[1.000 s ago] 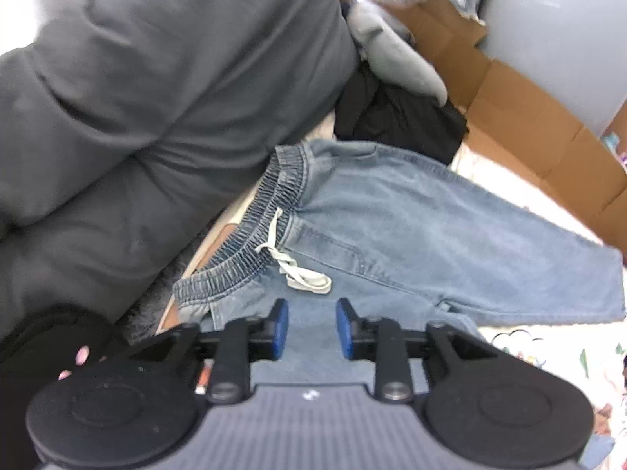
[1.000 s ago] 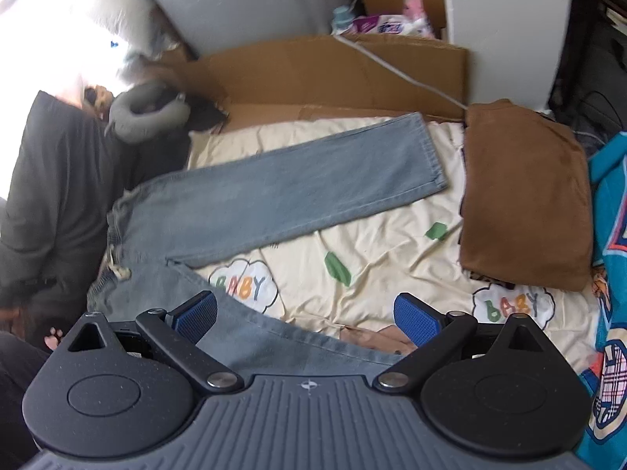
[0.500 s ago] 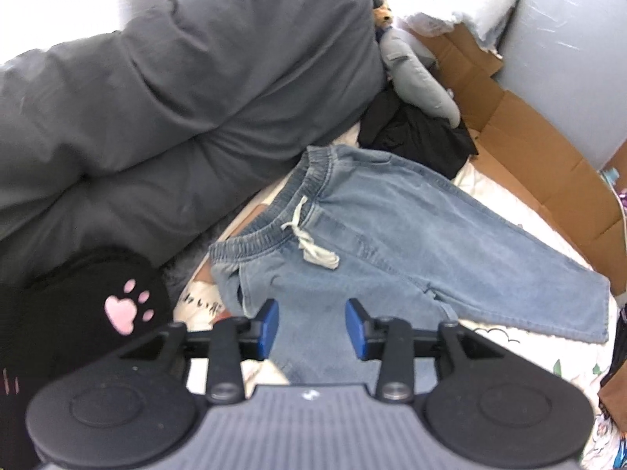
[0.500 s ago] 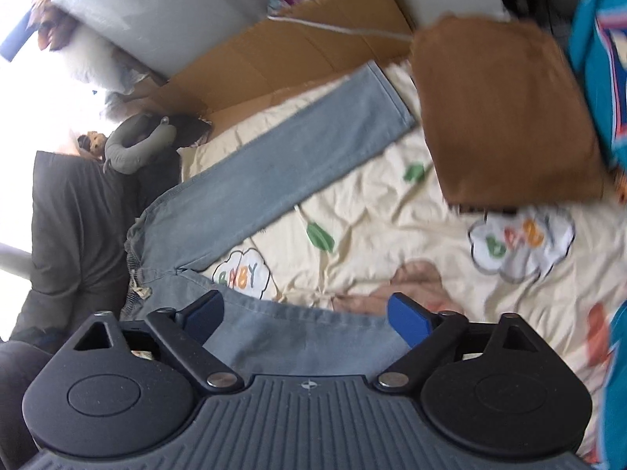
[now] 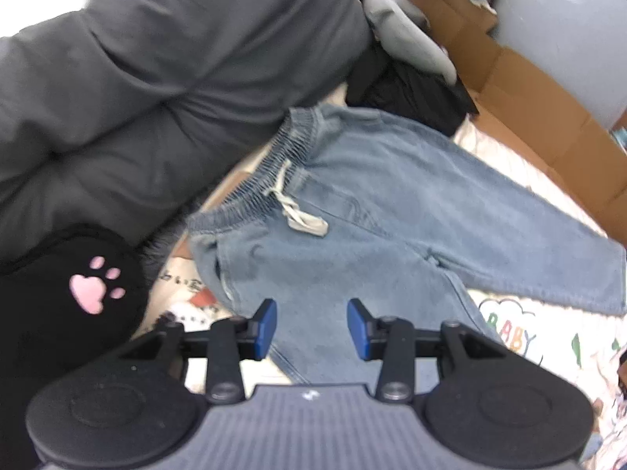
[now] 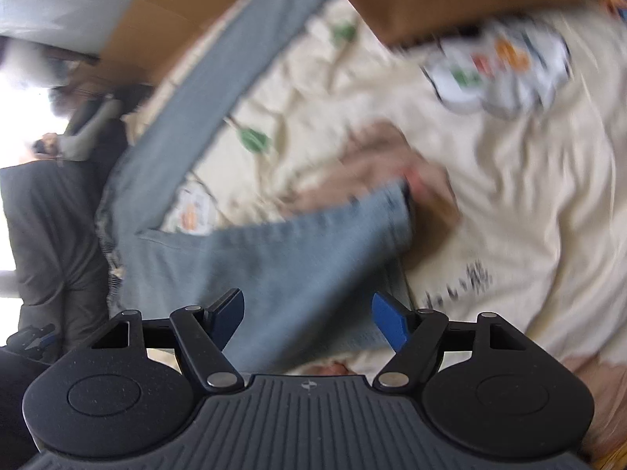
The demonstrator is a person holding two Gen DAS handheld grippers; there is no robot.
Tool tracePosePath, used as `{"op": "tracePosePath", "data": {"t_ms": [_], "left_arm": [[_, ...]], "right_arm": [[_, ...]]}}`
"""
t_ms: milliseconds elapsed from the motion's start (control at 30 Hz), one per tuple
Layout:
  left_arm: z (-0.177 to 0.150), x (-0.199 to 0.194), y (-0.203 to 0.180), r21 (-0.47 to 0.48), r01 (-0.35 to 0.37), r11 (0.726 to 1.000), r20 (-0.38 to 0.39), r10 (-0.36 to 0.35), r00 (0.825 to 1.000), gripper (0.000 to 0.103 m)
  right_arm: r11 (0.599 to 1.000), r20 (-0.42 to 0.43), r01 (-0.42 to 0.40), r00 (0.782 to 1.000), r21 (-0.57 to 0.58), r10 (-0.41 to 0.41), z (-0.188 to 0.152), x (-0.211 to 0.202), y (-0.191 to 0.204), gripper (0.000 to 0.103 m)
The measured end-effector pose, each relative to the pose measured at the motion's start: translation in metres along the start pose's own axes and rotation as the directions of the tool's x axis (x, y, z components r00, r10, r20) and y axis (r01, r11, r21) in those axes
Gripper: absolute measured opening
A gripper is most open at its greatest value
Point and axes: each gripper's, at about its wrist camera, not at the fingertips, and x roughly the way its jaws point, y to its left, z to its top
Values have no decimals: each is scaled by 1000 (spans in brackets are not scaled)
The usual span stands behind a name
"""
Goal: Fold clothes
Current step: 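Open the left gripper and release the waistband on the sheet, then grasp the hem of the light-blue jeans leg with the right gripper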
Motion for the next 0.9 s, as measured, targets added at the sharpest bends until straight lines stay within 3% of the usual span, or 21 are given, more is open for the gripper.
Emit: {"op": "tracePosePath", "data": {"t_ms": [167,367,433,500,700,900], "left_arm": [[-15,42,-10,38,27,999,-53,-25,998,41],[-34,91,-20,53,57,997,-117,-50,992,41],[-40,103,-20,40,64,997,-137,-58,989,41],[-47,115,-20,27,71,997,-156,-66,986,41],[-63,135,-16,20,77,997,-196,-72,978,41],[-73,140,-5,-11,84,996,-213,-84,973,41]], "right_arm": [[997,-31,36,999,70,-34,-25,37,-26,66],[985,-25,65,998,159,-62,-45,70,-56,65],[978,-21,70,998,196,-67,-50,80,-66,60],[967,-5,37,999,251,-37,-55,89,-76,53],[906,80,-100,994,410,74,-69,110,-103,53],[869,199,-227,968,441,151,-83,97,-112,47]]}}
